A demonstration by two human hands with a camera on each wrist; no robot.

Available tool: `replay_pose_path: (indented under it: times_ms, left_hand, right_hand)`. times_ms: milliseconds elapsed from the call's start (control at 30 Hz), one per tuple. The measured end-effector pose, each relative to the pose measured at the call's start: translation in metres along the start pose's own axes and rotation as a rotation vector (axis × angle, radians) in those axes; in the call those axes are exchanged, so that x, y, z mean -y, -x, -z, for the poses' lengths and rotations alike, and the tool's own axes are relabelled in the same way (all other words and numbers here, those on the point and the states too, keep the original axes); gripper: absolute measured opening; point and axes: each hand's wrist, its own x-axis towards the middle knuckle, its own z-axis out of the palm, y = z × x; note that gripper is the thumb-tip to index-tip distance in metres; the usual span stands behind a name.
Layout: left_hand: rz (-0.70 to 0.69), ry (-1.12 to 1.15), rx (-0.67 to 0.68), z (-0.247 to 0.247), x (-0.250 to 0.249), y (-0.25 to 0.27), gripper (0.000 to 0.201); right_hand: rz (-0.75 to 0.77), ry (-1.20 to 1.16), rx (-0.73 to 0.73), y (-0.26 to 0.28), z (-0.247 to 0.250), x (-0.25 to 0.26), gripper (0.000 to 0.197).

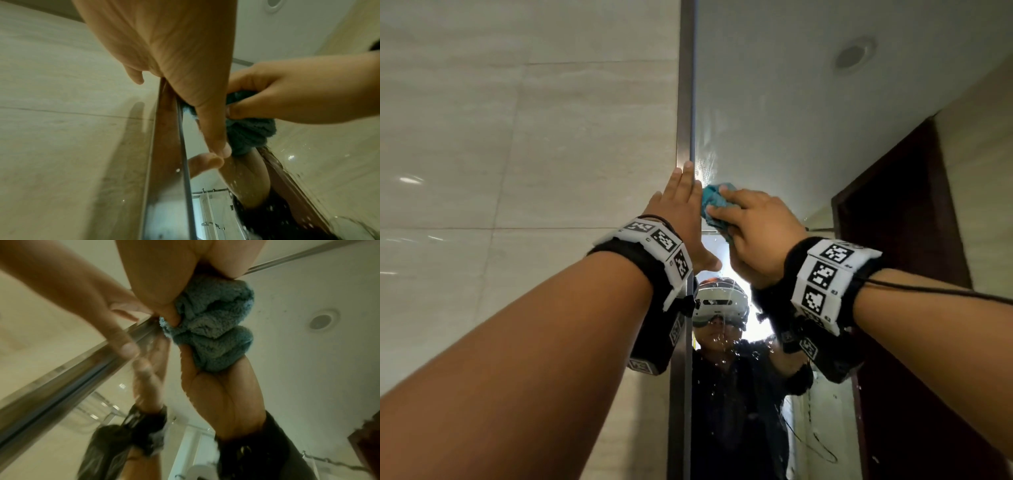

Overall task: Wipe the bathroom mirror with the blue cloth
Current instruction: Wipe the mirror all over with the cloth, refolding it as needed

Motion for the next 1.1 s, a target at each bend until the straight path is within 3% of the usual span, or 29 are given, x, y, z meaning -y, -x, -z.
replay_pose_path:
  times_ms: [200,300,467,533,633,733,800,867,967,1100]
  left_hand:
    - [0.017,-0.002,0.020,-0.004,-0.008,0.005,0.145]
    - [0.034,-0.027,0.033,-0.001,-0.012,0.006,0.145]
    - [0.043,-0.005,0.035,-0.001,-0.012,0.006,0.147]
    - [0.039,0.007,0.032,-0.002,-0.011,0.006,0.148]
    - [0.036,0.013,0.022,-0.004,-0.010,0.005,0.148]
    - [0.035,0.014,0.018,-0.004,-0.010,0.006,0.147]
    - [0.032,0.016,0.010,-0.005,-0.009,0.005,0.148]
    - [0.028,0.010,0.002,-0.006,-0.009,0.006,0.149]
    - [0.027,0.003,0.003,-0.006,-0.008,0.006,0.148]
    - [0.023,0.019,-0.007,-0.006,-0.009,0.008,0.147]
  right_hand:
    - [0.108,0.039,-0.037,0.009,-0.015,-0.015,0.044]
    - [-0.028,-0.025,-0.132,-0.021,0.003,-0.043,0.045]
    - [-0.212,-0.114,-0.084,-0.041,0.027,-0.071,0.041]
    - [-0.171,-0.154,-0.107,-0.026,0.017,-0.052,0.040]
    - [0.026,-0.196,-0.148,0.004,-0.011,-0.015,0.035]
    - [0.124,-0.125,-0.096,0.012,-0.018,-0.013,0.037]
    - [0.081,-0.169,-0.151,0.001,-0.005,-0.033,0.034]
    - [-0.069,-0.232,-0.203,-0.009,0.014,-0.061,0.035]
    - [-0.244,-0.162,-0.087,-0.008,0.020,-0.073,0.044]
    - [-0.101,-0.110,-0.062,0.017,0.011,-0.047,0.050]
